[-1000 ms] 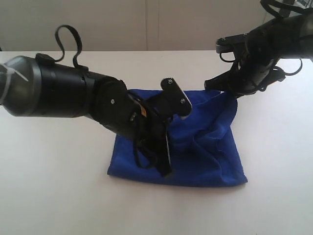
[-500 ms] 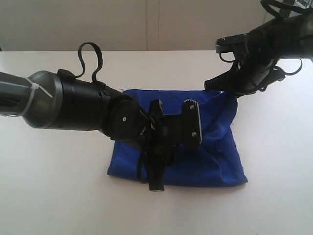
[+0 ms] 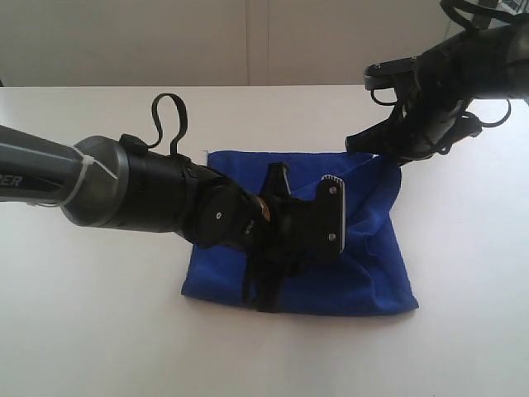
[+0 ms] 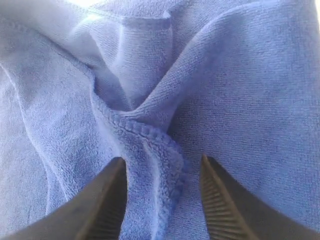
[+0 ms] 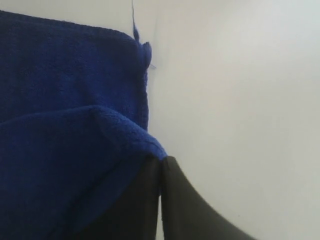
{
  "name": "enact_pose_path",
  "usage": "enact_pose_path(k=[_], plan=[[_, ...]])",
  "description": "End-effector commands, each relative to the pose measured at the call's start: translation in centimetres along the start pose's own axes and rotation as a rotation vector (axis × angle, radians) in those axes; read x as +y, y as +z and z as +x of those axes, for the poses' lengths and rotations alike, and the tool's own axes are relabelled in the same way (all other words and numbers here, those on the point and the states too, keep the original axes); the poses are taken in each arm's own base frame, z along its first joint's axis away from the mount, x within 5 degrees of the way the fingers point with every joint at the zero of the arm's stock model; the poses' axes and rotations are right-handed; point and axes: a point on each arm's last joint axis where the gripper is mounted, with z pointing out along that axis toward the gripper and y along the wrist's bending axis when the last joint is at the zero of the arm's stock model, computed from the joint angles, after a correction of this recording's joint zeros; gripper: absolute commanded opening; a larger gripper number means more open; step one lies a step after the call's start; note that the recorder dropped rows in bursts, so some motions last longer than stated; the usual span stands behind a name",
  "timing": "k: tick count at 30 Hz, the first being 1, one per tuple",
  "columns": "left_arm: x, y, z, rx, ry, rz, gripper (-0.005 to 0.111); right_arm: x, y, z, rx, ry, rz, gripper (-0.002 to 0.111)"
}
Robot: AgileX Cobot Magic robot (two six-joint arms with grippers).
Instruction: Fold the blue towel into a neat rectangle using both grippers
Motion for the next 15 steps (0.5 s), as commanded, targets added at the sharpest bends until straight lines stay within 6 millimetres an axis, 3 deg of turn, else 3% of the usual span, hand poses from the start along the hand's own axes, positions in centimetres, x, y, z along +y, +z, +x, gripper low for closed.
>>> enact_pose_path(k=[1,5,15], plan=[[-0.4,-0.1,-0.1,0.011,0.021,0.035,0.051,-0.4,-0.2,-0.3,-0.01,-0.001,0.004,0.0],[-1.3,0.6,0.5,0.046,0.073,0.103,0.051,-0.3,-0.2,-0.3,-0.014,-0.005,0.003,0.0],[-0.6,1.4,0.3,0.003,0.112,-0.006,0.051,-0.3,-0.2,-0.3,-0.011,-0.005,0.001,0.0]])
